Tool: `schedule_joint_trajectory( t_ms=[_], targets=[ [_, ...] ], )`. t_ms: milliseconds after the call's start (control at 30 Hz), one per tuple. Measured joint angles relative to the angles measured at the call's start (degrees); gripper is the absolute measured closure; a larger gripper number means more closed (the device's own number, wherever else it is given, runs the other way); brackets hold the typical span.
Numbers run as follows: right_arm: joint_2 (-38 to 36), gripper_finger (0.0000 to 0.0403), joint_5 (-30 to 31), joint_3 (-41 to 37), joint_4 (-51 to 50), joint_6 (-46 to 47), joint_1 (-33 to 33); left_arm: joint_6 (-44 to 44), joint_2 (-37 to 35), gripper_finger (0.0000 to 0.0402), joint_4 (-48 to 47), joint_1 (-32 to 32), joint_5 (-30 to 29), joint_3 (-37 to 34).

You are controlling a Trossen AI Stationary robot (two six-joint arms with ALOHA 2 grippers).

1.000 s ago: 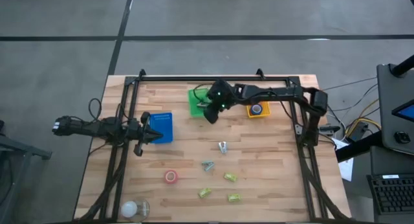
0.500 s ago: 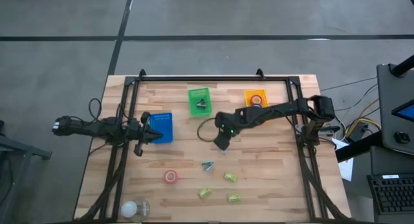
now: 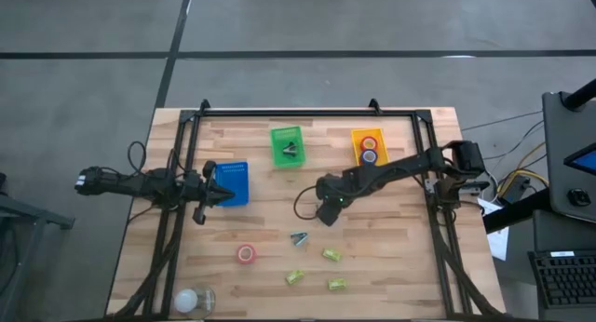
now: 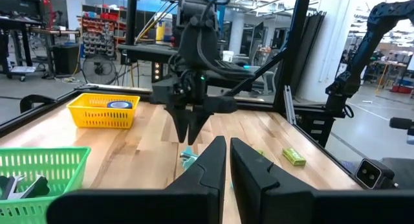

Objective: Pick and place Stapler, Stapler remover, tape
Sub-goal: Put the top blue staple remover into the green bin

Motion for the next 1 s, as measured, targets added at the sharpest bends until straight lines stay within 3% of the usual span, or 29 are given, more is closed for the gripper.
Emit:
schedule_joint_trajectory(
  t_ms=[400, 1000],
  targets=[
    [-0.22, 0.029, -3.5, -1.36, 4.15, 2.14, 0.68, -0.01, -0.02, 0.0376, 0.01, 0.0, 0.0, -0.01],
    [0.07, 0.031, -1.5, -2.17, 8.77, 1.16, 0.4, -0.01, -0.02, 0.0376, 0.02, 0.01, 0.0, -0.01]
  ],
)
